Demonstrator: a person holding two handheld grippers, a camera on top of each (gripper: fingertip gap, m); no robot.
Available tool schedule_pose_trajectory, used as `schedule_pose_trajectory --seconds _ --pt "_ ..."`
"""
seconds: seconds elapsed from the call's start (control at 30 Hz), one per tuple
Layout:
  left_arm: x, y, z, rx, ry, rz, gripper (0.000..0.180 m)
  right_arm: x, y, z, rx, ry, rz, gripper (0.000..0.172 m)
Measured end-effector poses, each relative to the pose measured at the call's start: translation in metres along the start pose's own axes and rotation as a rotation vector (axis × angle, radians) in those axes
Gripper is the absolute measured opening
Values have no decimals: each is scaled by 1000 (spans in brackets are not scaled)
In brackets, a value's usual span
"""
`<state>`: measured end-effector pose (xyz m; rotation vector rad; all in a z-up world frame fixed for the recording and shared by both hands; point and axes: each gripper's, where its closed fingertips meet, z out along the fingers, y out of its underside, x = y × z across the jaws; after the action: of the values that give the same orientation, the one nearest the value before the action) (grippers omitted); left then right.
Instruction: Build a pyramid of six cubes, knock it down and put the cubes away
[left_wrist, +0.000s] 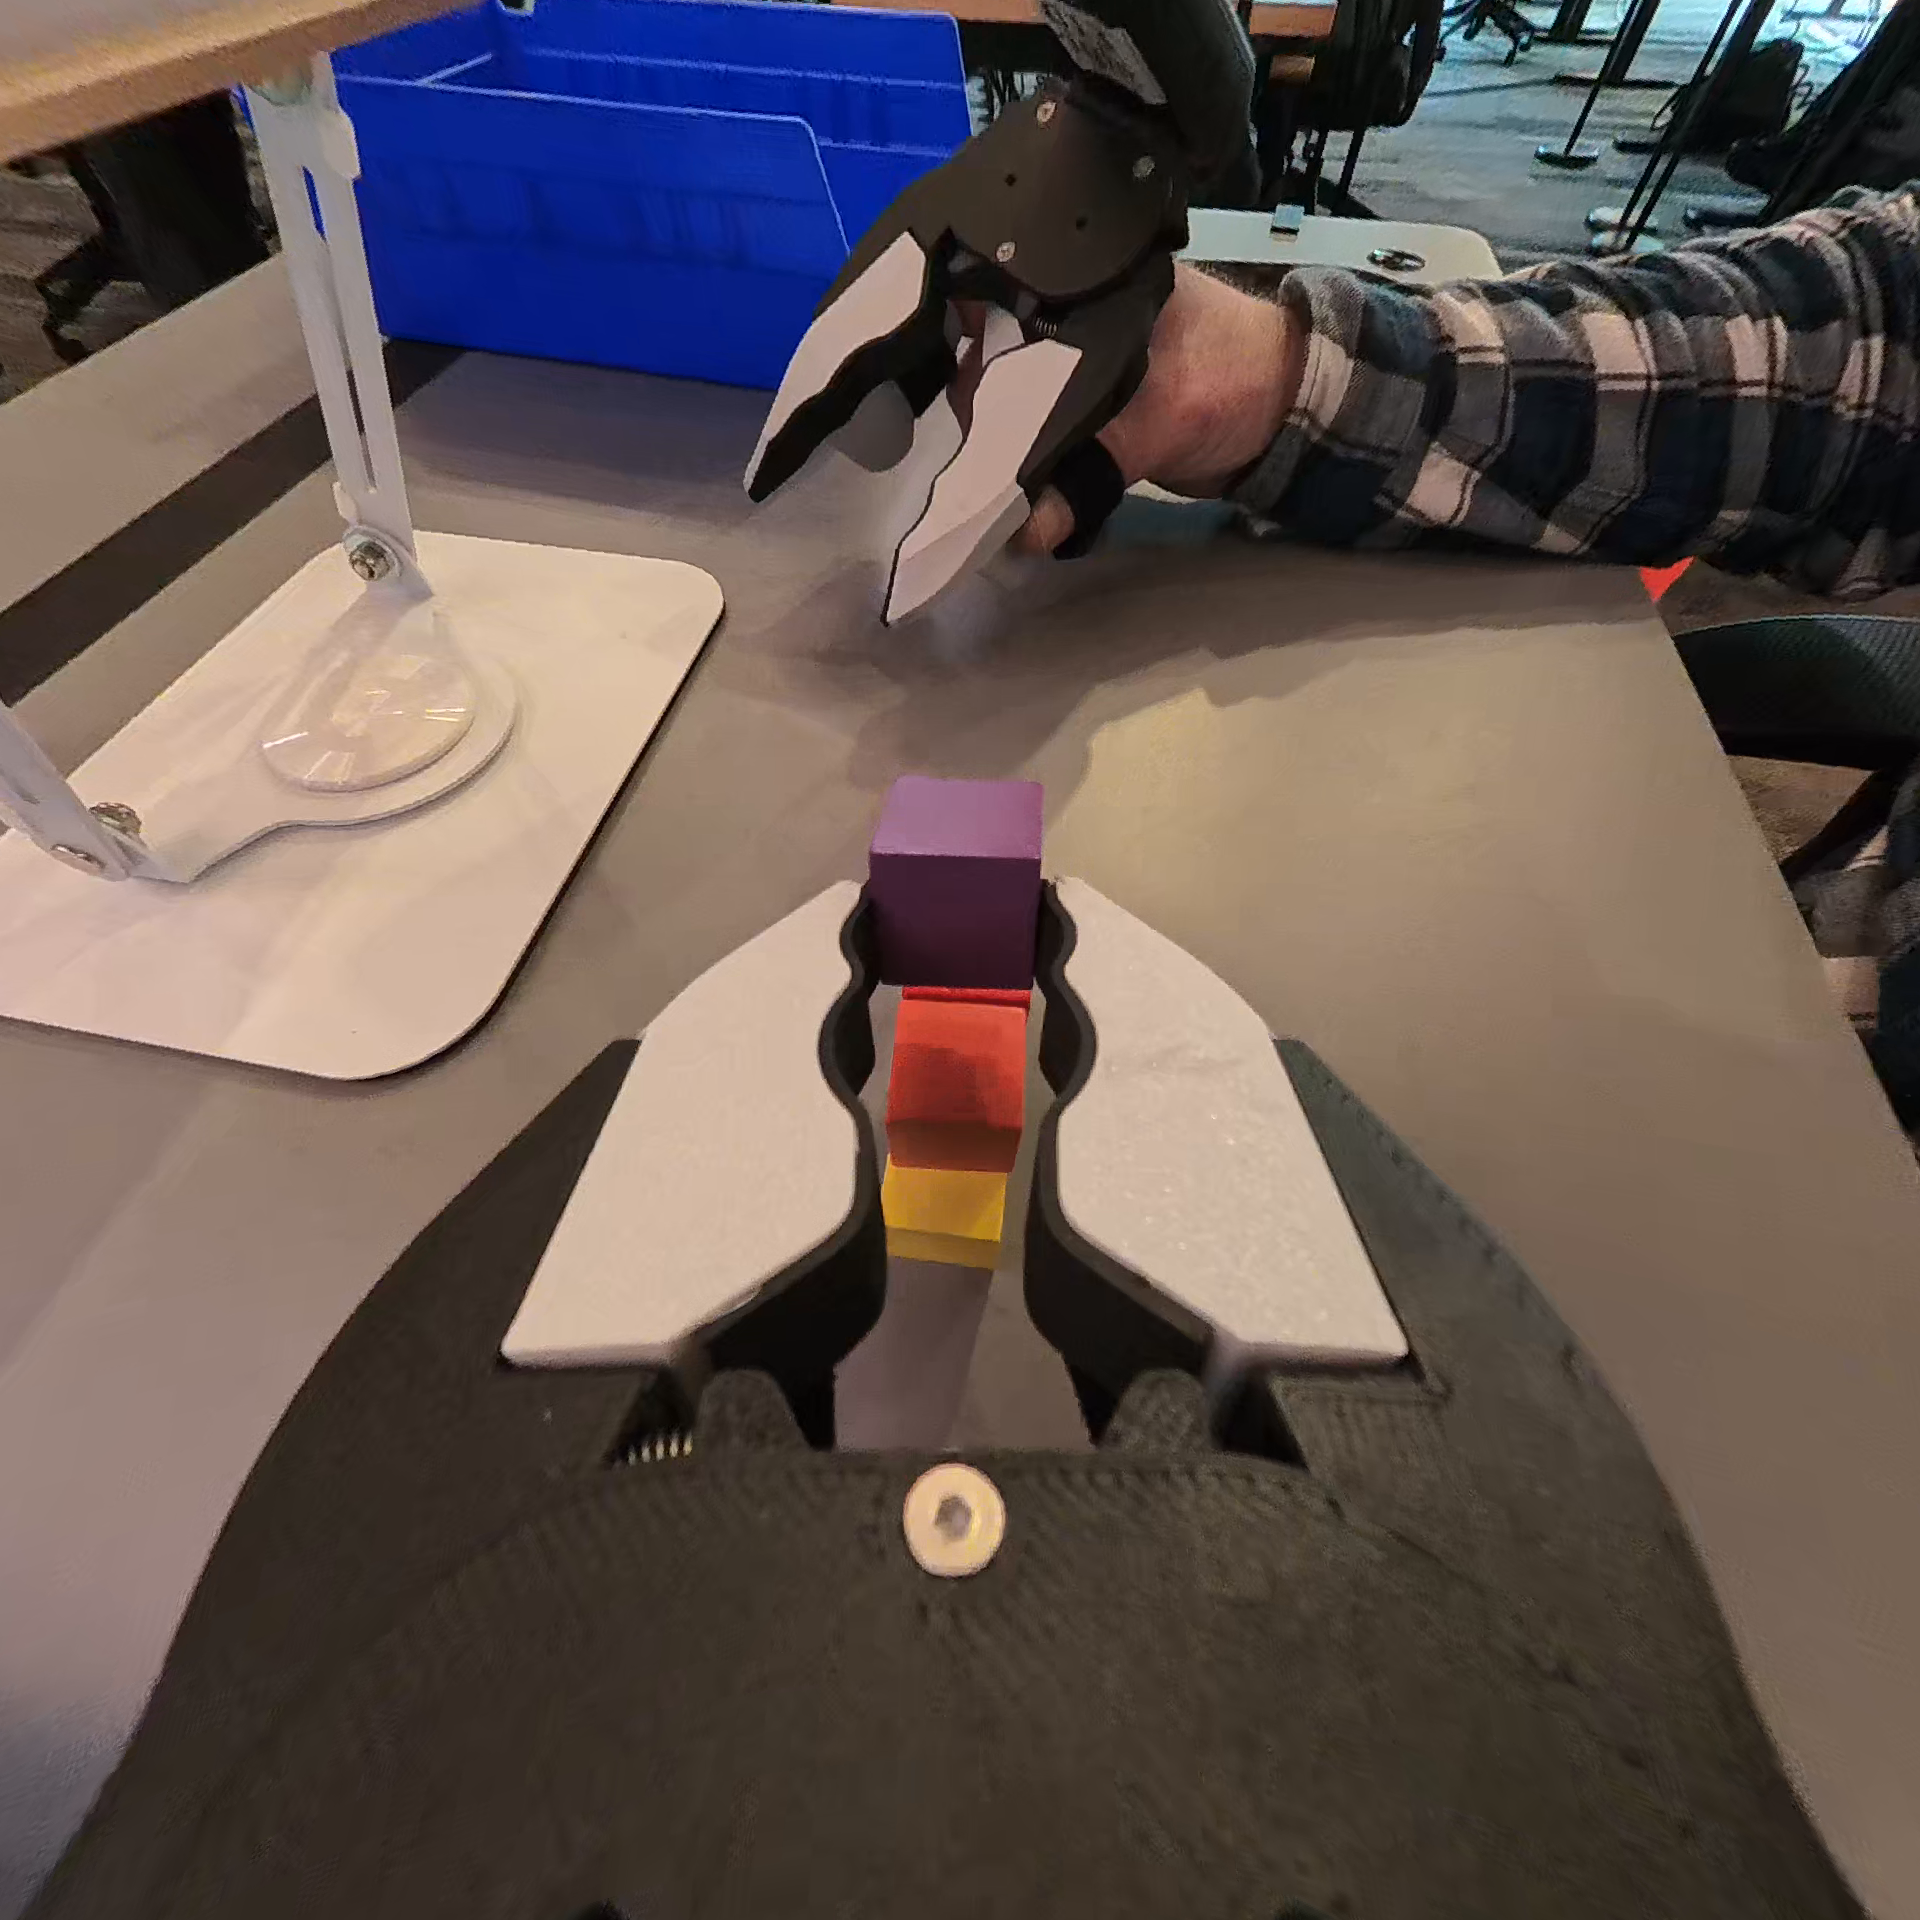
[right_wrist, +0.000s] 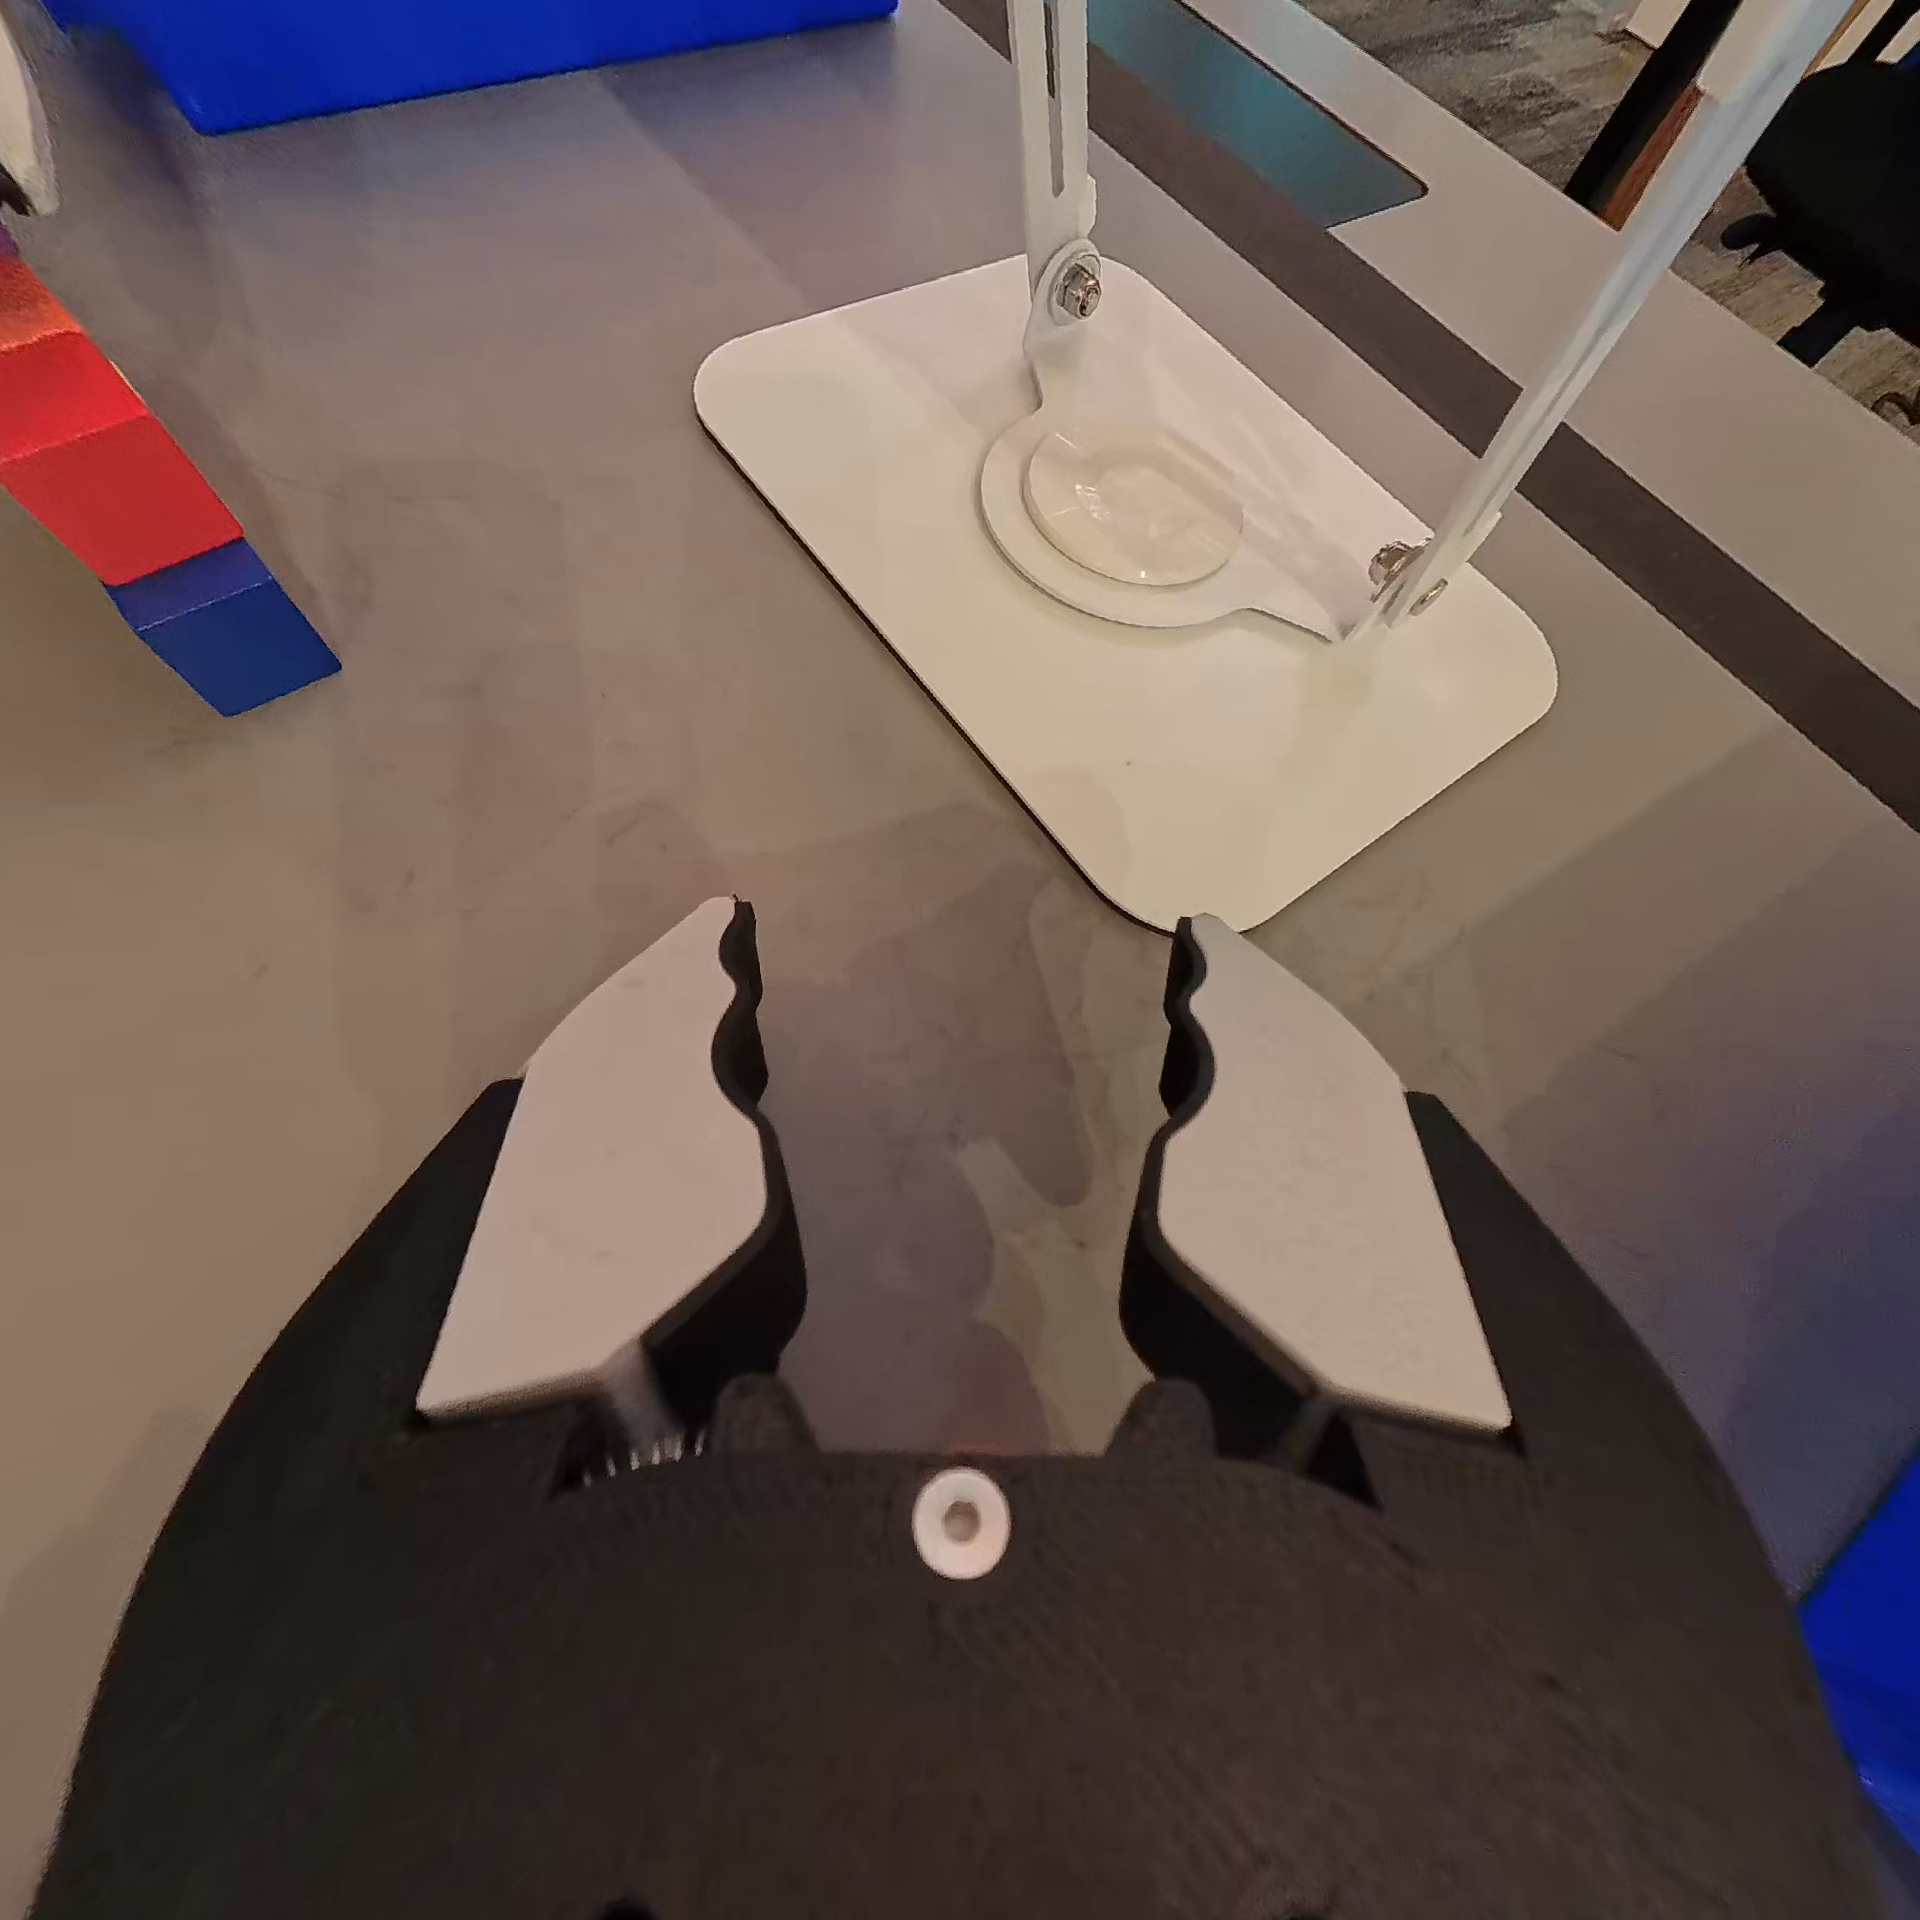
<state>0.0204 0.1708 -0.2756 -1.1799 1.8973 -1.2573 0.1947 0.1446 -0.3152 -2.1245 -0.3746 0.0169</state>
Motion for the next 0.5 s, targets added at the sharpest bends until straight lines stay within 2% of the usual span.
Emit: schedule_pose_trajectory --seconds 0.17,0.3,0.5 --pt "-2 4 2 4 -1 -6 28 3 1 1 -11 29 -1 77" --pt "-2 0 1 31 -24 17 28 20 -1 -4 -6 151 4 90" --pt "0 2 3 34 -4 13 28 19 -1 -5 -20 167 -26 88"
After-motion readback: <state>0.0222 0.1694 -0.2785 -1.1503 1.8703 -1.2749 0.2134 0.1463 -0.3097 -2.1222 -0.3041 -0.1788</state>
